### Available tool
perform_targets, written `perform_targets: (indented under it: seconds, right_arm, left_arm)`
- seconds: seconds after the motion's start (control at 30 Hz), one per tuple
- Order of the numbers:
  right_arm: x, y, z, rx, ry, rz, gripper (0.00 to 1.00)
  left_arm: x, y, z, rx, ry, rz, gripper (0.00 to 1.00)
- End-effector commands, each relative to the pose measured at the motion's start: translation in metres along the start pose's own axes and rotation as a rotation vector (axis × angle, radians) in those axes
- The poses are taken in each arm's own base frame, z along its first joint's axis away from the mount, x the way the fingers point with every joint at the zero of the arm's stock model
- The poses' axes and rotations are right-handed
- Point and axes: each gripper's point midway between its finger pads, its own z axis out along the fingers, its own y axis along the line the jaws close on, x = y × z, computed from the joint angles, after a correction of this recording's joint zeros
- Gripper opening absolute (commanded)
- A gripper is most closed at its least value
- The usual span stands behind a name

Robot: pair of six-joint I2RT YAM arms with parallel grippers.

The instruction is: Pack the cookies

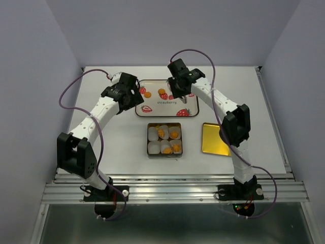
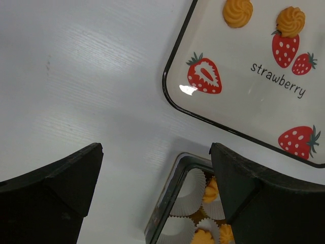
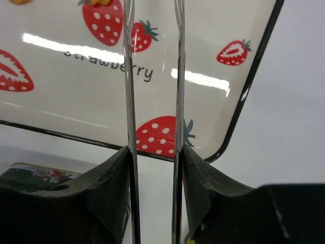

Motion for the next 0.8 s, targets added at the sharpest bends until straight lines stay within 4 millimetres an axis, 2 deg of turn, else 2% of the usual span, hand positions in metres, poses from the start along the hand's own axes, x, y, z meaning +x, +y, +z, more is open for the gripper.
perform_targets:
  seconds: [0.0, 0.17, 0.4, 0.57, 0.77]
  right_arm:
    - [-0.042, 0.026, -0.015, -0.125, -0.159, -0.015, 0.48]
    - [-0.040, 0.042, -0.010, -0.208, -0.154, -0.033, 0.50]
    - [-0.037, 0.041, 0.006, -0.175, -0.141, -0.032, 0.52]
    - [-0.035, 0.052, 0.011, -0.225, -0.126, -0.033, 0.52]
    - [-0.027, 0.052, 0.020, -0.212, -0.103, -0.036, 0.52]
  left_arm:
    - [-0.017, -0.011, -0.012, 0.054, -0.053, 0.000, 0.99]
    - [-0.015, -0.012, -0.009, 0.052, -0.050, -0.001, 0.99]
    - [-0.016, -0.010, -0.008, 0.033, -0.051, 0.001, 0.99]
    - [-0.013, -0.007, -0.006, 0.024, -0.041, -0.007, 0.99]
    - [-0.012, -0.005, -0.006, 0.014, -0.040, -0.009, 0.99]
